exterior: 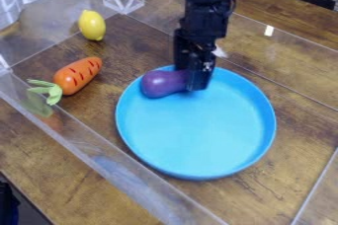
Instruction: Remove the purple eggplant from the blue tray and put it on the table
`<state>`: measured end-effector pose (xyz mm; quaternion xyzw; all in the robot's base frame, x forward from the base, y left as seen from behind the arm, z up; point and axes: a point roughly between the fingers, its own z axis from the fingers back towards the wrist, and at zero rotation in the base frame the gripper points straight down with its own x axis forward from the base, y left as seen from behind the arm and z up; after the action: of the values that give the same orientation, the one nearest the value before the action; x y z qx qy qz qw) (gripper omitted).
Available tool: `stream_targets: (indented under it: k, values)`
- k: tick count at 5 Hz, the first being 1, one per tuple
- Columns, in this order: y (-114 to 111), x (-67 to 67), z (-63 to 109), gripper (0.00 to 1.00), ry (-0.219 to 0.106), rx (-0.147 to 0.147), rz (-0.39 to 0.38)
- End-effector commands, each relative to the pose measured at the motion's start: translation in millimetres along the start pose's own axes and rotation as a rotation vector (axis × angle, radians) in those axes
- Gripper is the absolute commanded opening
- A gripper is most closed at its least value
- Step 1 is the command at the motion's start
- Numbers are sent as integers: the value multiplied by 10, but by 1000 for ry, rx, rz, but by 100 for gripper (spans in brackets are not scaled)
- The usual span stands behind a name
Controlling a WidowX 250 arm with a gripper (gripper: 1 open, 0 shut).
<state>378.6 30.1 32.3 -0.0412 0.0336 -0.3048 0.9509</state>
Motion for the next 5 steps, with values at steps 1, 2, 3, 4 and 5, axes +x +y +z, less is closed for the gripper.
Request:
stream_targets:
  k: [1, 2, 3, 4, 5]
  values:
    - [146, 103, 131, 100, -37, 51, -82]
    - [99, 34, 86, 100, -35, 45, -70]
    - [38, -40, 44, 0, -32, 38, -60]
    - [-9, -47, 58, 0, -30, 39, -101]
    - [-65, -63, 97, 0, -29, 43, -143]
